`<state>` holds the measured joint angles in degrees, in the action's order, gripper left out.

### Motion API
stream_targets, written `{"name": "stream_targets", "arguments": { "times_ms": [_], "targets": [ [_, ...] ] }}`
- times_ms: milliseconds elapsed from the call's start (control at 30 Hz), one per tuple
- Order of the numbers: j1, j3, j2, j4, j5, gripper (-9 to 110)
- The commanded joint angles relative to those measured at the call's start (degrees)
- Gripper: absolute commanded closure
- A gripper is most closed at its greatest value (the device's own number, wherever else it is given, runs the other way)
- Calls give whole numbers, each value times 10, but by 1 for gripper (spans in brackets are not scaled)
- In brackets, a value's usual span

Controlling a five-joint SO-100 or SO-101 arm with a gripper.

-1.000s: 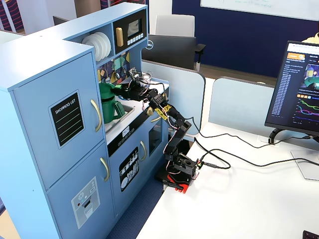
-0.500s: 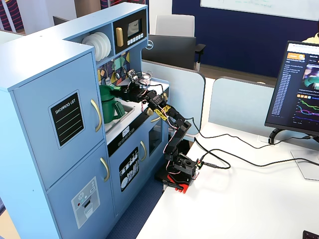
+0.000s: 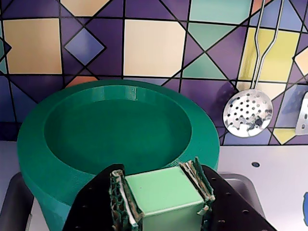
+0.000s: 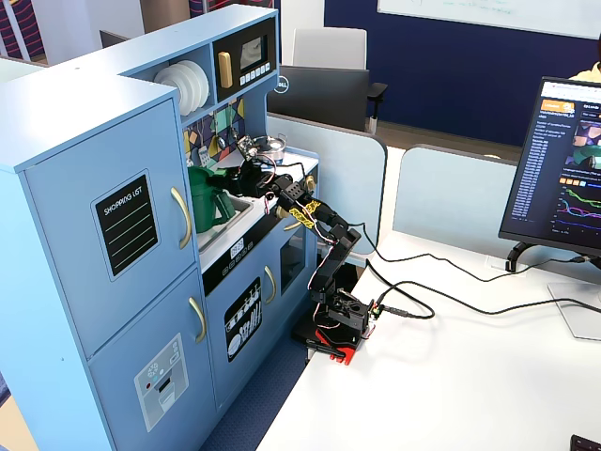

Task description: Pick up the lid from the counter and put it on the green recipient

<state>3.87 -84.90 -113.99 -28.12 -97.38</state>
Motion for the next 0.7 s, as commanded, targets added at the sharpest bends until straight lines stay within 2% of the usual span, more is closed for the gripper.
{"name": "stream_targets", "arguments": {
  "times_ms": [0,100,233,400,500,667],
  "targets": [
    [2,4,-6,29,22,76],
    [3,25,-11,31,20,67],
    [5,61,-46,14,4,66],
    [2,47,-178,-155,-20,66],
    [-1,-32,-278,-224,-29,67],
    [10,-268,-462,-292,-12,68]
  ]
}}
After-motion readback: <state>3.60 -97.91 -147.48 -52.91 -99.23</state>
